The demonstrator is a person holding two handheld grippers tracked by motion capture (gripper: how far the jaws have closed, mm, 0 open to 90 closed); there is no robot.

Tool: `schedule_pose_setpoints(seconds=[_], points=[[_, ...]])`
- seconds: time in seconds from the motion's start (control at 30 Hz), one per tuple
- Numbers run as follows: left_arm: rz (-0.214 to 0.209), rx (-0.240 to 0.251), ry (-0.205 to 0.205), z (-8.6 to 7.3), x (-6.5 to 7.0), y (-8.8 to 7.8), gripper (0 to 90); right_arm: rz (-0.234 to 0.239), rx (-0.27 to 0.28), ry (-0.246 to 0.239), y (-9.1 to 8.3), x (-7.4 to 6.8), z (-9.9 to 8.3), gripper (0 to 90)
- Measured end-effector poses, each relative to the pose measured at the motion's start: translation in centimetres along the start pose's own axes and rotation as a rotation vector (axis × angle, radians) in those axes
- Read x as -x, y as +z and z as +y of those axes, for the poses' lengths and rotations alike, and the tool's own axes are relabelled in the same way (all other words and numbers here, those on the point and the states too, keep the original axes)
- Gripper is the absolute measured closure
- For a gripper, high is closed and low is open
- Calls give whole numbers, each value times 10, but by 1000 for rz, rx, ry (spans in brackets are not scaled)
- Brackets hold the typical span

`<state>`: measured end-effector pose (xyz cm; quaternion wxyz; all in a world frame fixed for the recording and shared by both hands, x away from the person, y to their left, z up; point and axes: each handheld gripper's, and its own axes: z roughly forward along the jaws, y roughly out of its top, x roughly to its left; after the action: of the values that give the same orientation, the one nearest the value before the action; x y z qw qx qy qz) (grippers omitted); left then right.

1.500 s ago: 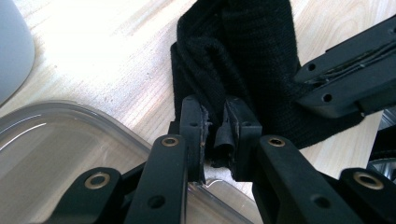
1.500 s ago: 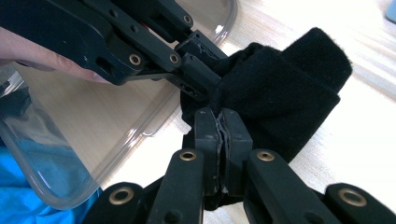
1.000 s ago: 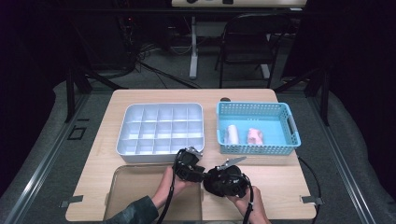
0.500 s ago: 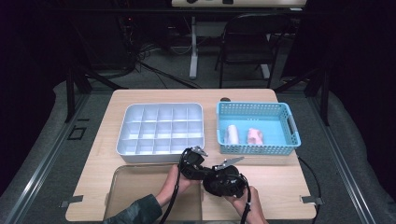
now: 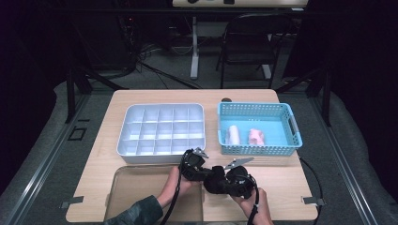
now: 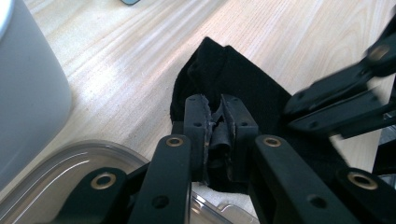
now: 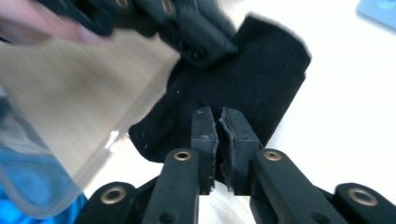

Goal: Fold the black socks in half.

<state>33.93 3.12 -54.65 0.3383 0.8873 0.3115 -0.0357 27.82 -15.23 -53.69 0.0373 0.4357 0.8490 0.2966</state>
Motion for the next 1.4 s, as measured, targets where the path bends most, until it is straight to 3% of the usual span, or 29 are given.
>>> schedule_pose_setpoints(seconds=[0.07, 0.13, 0.27, 0.5, 0.6, 0.8, 1.1, 1.23, 1.4], points=[[3, -10, -9, 0, 0, -1, 750, 10, -20, -16, 8, -3, -2, 869], [-1, -13, -14, 1, -1, -2, 640, -19, -23, -39, 11, -9, -2, 875], [-3, -29, -45, 1, -2, 0, 515, -28, -26, -34, 13, -9, -4, 891], [-31, -39, -89, 1, -6, 4, 481, -37, -26, -24, 15, -7, -6, 895], [-41, -52, -90, 0, -7, 5, 480, -54, -24, -29, 16, -9, -6, 896], [-7, -64, -73, 1, -6, 5, 434, -63, -25, -28, 16, -9, -6, 897], [-57, -80, -87, 0, -7, 8, 479, -59, -33, -21, 17, -9, -7, 898], [-92, -68, -94, -1, -6, 10, 576, -55, -20, -7, 18, -9, -8, 899], [-108, -52, -89, -3, -6, 10, 666, -48, -19, -9, 18, -7, -8, 898]])
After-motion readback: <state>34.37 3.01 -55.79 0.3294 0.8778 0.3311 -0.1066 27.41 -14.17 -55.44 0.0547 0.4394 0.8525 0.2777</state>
